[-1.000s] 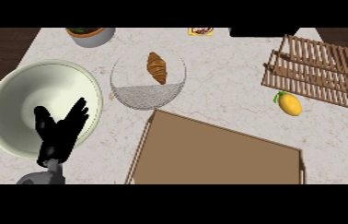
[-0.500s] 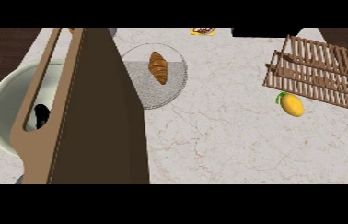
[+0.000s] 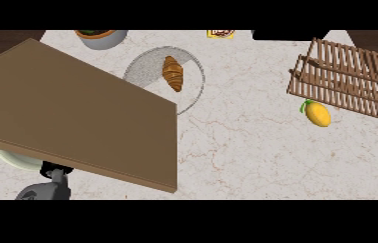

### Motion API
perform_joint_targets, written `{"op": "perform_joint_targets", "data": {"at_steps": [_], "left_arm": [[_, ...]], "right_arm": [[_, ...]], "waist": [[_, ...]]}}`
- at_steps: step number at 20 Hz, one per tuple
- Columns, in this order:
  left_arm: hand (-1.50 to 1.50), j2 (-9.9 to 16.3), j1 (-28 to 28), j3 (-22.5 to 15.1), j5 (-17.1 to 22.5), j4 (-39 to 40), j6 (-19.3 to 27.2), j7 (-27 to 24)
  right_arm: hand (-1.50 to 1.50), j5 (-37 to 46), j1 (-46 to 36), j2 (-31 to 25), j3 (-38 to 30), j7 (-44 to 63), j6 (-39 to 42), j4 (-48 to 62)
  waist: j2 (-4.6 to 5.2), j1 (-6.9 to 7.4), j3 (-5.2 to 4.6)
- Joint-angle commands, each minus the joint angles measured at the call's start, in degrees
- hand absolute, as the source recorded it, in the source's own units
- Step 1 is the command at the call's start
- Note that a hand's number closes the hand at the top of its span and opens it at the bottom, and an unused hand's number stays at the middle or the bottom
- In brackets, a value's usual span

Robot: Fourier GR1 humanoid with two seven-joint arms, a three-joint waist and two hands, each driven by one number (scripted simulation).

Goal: Pick the sweet potato from the tray and place it in the tiered shelf

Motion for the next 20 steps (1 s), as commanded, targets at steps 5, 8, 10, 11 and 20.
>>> {"op": "perform_joint_targets", "data": {"at_steps": [5, 8, 10, 11, 20], "left_arm": [[0.0, -0.12, 0.49, 0.65, -0.25, 1.89, -0.52, -1.6], [0.0, -1.99, -0.59, -1.76, -1.79, -2.73, 2.22, 3.08], [0.0, -1.39, 0.62, -0.41, -1.64, 3.58, -0.32, -3.48], [0.0, -1.82, 3.27, -1.42, -0.96, -3.06, 0.26, 0.5], [0.0, 0.29, 1.67, 1.1, 0.26, -0.5, -1.68, -0.14]], "right_arm": [[1.5, 5.75, -2.61, 0.9, 3.35, -12.58, -9.32, 16.35], [1.5, 8.0, -8.24, -1.92, 5.45, -12.35, -8.32, 21.14], [1.5, 9.47, -8.45, 1.43, 6.69, -13.49, -12.77, 22.09], [1.5, 9.51, -10.84, 0.28, 5.82, -15.97, -13.32, 27.08], [1.5, 9.21, -13.54, -3.22, 4.58, -25.72, -12.66, 36.25]], "waist": [[0.22, 0.19, -0.07], [0.15, 0.42, -0.06], [0.23, 0.25, -0.1], [0.28, 1.03, -0.05], [0.25, 0.54, -0.04]]}}
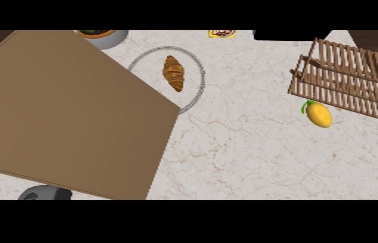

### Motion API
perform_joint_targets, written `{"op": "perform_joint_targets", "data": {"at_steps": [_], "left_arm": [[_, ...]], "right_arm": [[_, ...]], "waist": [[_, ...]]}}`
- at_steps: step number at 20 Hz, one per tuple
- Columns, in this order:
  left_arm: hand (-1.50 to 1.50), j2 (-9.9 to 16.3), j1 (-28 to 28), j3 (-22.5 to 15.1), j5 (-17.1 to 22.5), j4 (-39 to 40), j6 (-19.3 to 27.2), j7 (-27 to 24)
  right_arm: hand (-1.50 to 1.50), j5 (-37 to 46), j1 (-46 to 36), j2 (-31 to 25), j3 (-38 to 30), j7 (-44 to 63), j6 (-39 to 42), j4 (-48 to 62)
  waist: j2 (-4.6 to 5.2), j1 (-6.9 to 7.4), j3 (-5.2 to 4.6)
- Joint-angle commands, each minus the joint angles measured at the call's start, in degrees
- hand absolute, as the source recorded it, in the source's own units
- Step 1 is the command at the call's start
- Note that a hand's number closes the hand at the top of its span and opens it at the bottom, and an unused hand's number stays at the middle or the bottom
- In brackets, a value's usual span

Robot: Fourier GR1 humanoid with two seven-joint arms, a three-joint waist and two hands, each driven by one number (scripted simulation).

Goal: Pick the sweet potato from the tray and place it in the tiered shelf

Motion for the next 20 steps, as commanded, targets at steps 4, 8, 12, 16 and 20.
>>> {"op": "perform_joint_targets", "data": {"at_steps": [4, 8, 12, 16, 20], "left_arm": [[0.0, 0.04, 0.1, 0.28, 0.67, -0.66, -0.35, 2.36], [0.0, 1.01, 0.18, 1.42, 1.54, 1.33, -1.8, 1.18], [0.0, -0.48, -0.17, 0.89, -0.66, 4.01, 0.39, -1.05], [0.0, -1.5, -0.01, 0.0, -0.92, 0.3, 2.1, 2.1], [0.0, 0.11, -0.14, -0.28, -0.5, -1.44, 0.17, 3.62]], "right_arm": [[1.5, 4.01, -3.65, -2.7, 3.03, -4.35, 0.91, 7.14], [1.5, -2.58, -3.19, 1.05, -4.26, 0.68, -3.82, 6.27], [-1.5, -4.19, -7.14, 0.78, -6.32, 4.41, -5.08, 7.78], [-1.5, -9.8, -6.2, 0.81, -11.47, 3.04, -4.64, 8.51], [-1.5, -14.25, -8.57, -0.89, -15.77, 5.1, -3.37, 11.0]], "waist": [[0.24, 0.32, -0.12], [-0.14, -0.81, -0.13], [0.05, -0.54, -0.16], [-0.2, -1.03, -0.11], [-0.09, -0.45, -0.08]]}}
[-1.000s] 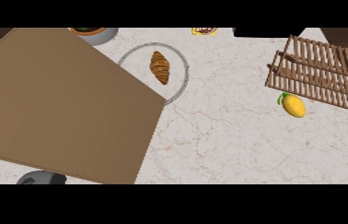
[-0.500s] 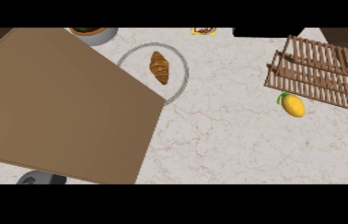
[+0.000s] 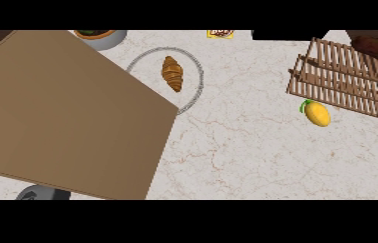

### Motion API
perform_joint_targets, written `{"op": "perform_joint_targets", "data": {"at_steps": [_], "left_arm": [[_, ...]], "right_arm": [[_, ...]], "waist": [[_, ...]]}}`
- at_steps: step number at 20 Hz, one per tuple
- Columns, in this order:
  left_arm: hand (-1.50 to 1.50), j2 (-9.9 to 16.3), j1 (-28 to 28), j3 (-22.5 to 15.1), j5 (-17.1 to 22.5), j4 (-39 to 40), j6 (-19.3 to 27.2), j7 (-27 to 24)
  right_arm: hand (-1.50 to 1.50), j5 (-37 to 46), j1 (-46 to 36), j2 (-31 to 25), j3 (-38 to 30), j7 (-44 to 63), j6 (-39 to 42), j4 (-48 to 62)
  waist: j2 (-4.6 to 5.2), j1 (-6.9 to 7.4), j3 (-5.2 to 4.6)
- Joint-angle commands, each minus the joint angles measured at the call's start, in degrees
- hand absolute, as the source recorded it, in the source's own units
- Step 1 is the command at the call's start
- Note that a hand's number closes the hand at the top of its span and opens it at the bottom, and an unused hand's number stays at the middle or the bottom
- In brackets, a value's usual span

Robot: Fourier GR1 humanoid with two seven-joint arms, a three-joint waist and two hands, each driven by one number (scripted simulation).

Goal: Pick the sweet potato from the tray and place it in the tiered shelf

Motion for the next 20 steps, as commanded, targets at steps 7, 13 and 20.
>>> {"op": "perform_joint_targets", "data": {"at_steps": [7, 13, 20], "left_arm": [[0.0, -0.56, -0.96, -0.07, -0.32, 1.48, 0.56, 1.31], [0.0, 0.72, 1.17, 0.25, 0.25, -1.87, -0.47, 2.3], [0.0, -0.55, -1.31, 1.0, 0.39, 1.96, 0.5, 0.89]], "right_arm": [[-1.5, -6.76, -1.22, -6.2, -8.51, 0.95, -6.61, 3.25], [-1.5, -5.74, 0.57, -13.28, -10.07, 4.06, -13.47, 5.21], [-1.5, -13.01, 8.27, -23.34, -18.94, 0.91, -5.3, 12.4]], "waist": [[0.43, 0.14, -0.11], [0.37, 0.46, -0.09], [0.52, -0.71, 0.08]]}}
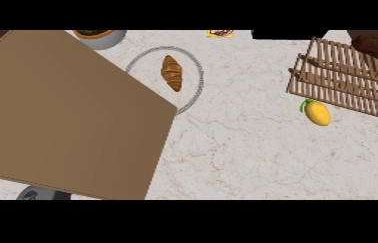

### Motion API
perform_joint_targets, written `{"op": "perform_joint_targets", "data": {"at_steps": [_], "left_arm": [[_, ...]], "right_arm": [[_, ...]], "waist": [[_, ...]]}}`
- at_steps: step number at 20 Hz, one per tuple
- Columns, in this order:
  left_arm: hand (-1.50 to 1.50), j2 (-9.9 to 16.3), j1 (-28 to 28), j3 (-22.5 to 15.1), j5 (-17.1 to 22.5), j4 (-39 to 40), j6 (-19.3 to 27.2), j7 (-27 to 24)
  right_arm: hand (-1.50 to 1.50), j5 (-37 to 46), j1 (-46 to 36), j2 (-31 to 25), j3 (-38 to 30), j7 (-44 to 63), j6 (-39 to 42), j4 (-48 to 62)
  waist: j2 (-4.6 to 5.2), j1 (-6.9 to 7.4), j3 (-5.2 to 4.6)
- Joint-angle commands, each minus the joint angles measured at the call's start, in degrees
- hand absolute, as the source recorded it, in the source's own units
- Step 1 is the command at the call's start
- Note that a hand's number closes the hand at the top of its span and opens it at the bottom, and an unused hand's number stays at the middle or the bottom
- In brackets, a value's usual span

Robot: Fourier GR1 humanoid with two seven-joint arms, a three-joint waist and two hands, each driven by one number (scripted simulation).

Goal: Pick the sweet potato from the tray and place it in the tiered shelf

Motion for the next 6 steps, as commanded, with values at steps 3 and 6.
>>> {"op": "perform_joint_targets", "data": {"at_steps": [3, 6], "left_arm": [[0.0, -1.88, 2.15, -1.53, -1.26, 0.71, 0.65, -1.27], [0.0, 0.88, -0.23, 0.87, 0.95, 0.42, -1.09, 0.87]], "right_arm": [[-1.5, -4.59, 6.95, -7.65, -5.26, -3.24, 8.44, 5.02], [-1.5, -5.83, 10.46, -9.54, -6.47, -4.68, 12.46, 6.77]], "waist": [[0.14, -0.02, 0.03], [0.14, -0.11, 0.07]]}}
